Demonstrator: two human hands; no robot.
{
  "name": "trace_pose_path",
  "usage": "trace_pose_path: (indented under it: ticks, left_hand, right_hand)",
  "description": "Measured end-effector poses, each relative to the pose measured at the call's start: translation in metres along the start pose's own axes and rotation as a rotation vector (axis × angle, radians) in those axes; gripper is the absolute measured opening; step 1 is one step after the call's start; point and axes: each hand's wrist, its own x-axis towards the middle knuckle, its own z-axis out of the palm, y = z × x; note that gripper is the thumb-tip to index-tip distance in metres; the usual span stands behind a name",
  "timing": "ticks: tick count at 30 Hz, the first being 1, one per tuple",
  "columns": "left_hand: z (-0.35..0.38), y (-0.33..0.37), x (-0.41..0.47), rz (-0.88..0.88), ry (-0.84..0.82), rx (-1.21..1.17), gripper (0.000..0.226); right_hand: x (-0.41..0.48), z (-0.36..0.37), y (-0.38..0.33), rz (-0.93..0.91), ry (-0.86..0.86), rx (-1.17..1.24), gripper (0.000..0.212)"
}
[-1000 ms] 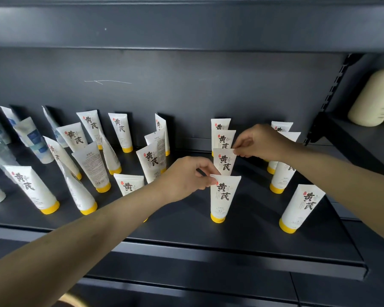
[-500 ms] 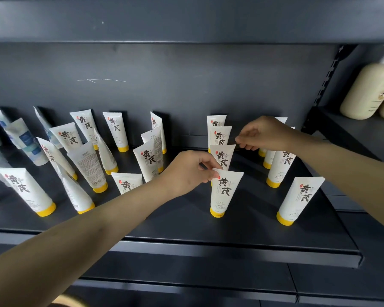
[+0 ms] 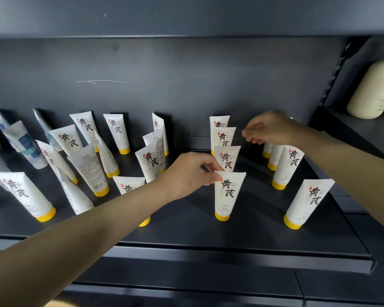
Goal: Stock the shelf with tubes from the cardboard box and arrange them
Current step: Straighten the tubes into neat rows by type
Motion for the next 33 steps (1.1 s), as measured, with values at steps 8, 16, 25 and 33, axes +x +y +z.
trace_pose_path:
  ticks: [8,16,25,33]
  left_hand:
    - [-0.004,-0.003,0.008,0.001,-0.046,0.014,0.012]
    - [-0.008,0.000,0.010,-0.028,-0.090,-0.013,0.010]
    - [-0.008,0.004,0.008,-0.054,-0.088,-0.028,0.011]
    - [-0.007,0.007,0.007,-0.067,-0.070,-0.016,0.010]
  right_hand:
    - [0.050,-0.001,0.004,-0.099,0.116,-0.140,0.026]
    - [0.102,0.008,-0.006,-0.113,0.034,-0.281,0.038]
    - [0.116,0.012,0.000,-0.119,0.077,-0.482,0.010]
    - [0.114,0.016,0.003,-0.112,0.167,-0.451,0.004]
